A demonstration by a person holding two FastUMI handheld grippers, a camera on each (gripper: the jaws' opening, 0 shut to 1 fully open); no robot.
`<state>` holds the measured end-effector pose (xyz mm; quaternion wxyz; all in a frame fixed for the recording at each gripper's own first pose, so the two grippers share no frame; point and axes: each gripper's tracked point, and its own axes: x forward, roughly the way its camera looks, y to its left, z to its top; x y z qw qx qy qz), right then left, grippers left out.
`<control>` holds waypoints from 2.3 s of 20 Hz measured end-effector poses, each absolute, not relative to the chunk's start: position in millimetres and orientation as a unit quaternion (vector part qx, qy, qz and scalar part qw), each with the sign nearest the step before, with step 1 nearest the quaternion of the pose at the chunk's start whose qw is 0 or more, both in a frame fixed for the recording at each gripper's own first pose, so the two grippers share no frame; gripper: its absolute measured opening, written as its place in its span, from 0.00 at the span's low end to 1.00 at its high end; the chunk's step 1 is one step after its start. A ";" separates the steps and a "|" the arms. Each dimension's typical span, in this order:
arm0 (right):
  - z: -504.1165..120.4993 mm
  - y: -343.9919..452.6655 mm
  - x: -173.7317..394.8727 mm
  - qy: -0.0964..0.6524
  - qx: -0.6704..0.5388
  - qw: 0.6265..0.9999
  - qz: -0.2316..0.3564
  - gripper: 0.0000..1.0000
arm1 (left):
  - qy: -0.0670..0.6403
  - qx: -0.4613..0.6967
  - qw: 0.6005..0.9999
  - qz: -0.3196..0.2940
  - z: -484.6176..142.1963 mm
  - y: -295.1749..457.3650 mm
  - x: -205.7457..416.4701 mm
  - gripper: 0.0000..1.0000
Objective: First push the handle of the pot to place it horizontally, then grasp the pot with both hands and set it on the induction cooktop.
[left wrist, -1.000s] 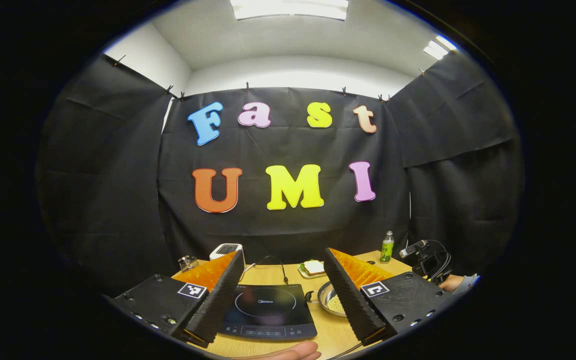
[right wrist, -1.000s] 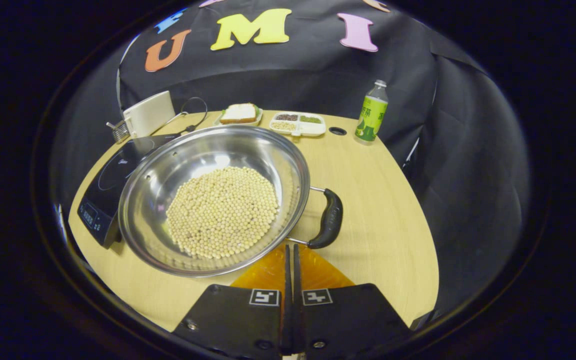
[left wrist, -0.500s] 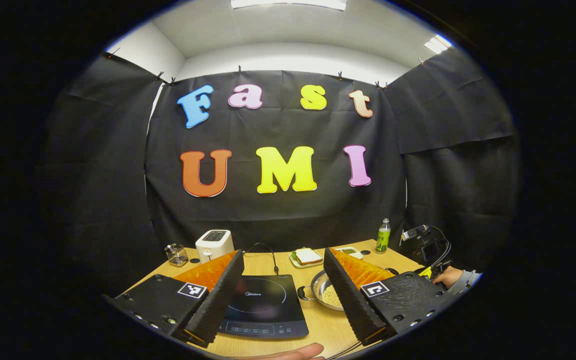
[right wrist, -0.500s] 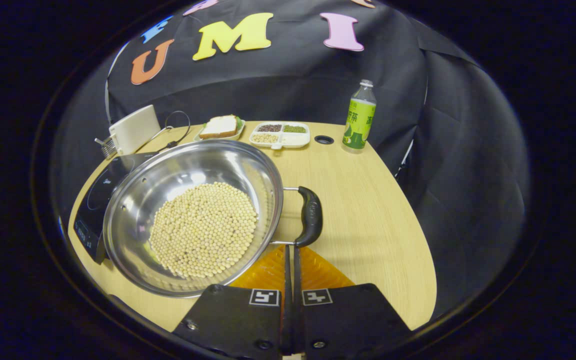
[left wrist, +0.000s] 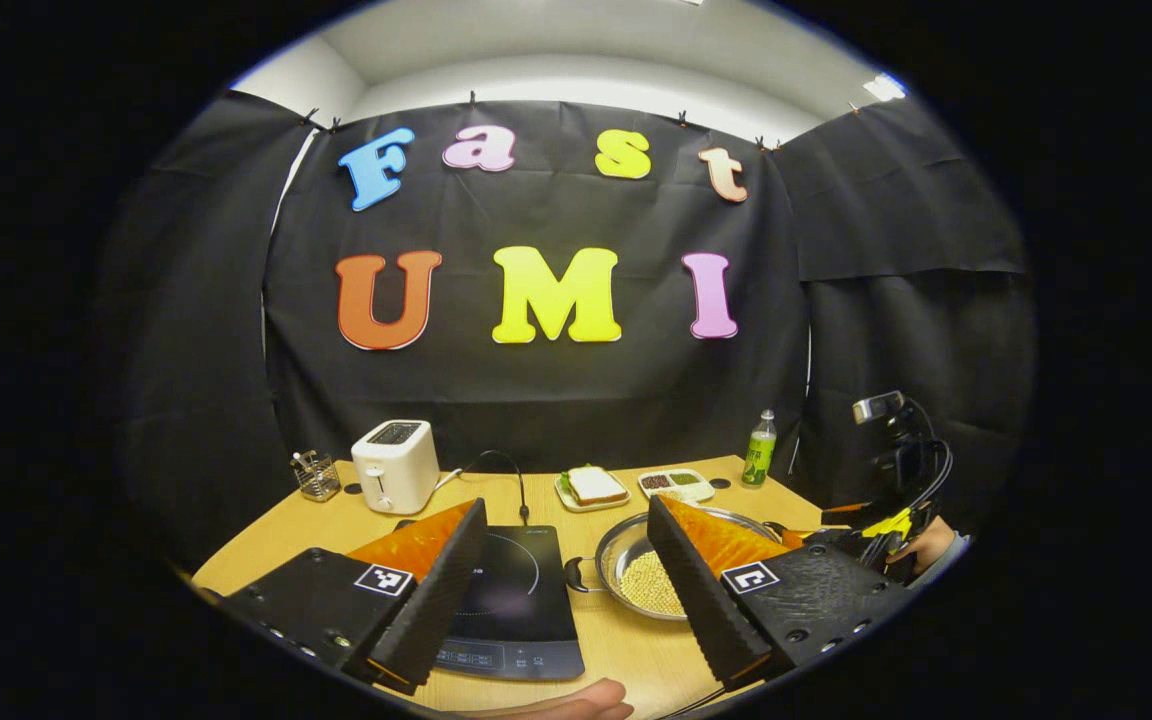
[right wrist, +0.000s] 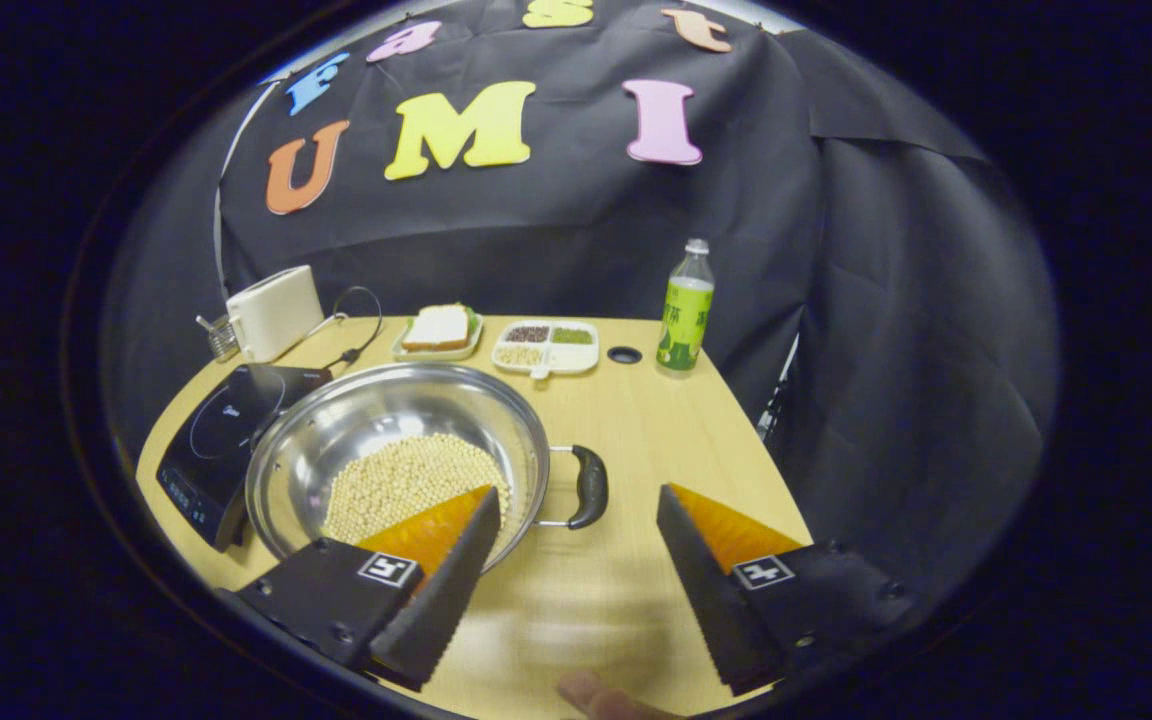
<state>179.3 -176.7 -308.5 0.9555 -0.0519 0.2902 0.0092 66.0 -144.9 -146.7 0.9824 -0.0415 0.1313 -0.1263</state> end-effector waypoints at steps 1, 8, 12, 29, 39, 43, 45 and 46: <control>-305.4 -174.4 180.6 0.289 -0.047 0.956 0.015 1.00 | 0.143 -0.049 0.980 -0.132 -156.7 -154.0 72.2 0.96; -316.8 -171.4 196.5 0.316 -0.032 0.948 0.026 1.00 | 0.242 -0.041 0.957 -0.152 -238.1 -195.2 120.7 0.96; -326.9 -172.0 209.6 0.327 -0.015 0.945 0.029 1.00 | 0.297 -0.029 0.941 -0.160 -283.3 -210.9 140.2 0.95; -388.4 -161.5 235.5 0.415 0.069 0.906 0.040 0.87 | 0.428 -0.051 0.893 -0.126 -375.0 -207.8 166.7 0.67; -390.4 -158.9 216.4 0.450 0.127 0.884 0.022 0.58 | 0.420 -0.032 0.895 -0.147 -374.0 -208.2 160.3 0.57; -367.9 -157.1 200.4 0.434 0.126 0.892 0.017 0.56 | 0.397 -0.033 0.904 -0.153 -352.2 -204.3 149.7 0.57; -350.1 -155.2 191.8 0.418 0.115 0.901 0.015 0.56 | 0.390 -0.040 0.906 -0.157 -342.4 -201.3 144.4 0.57; -341.2 -153.3 188.2 0.410 0.111 0.905 0.014 0.56 | 0.387 -0.045 0.907 -0.159 -336.9 -198.8 141.7 0.57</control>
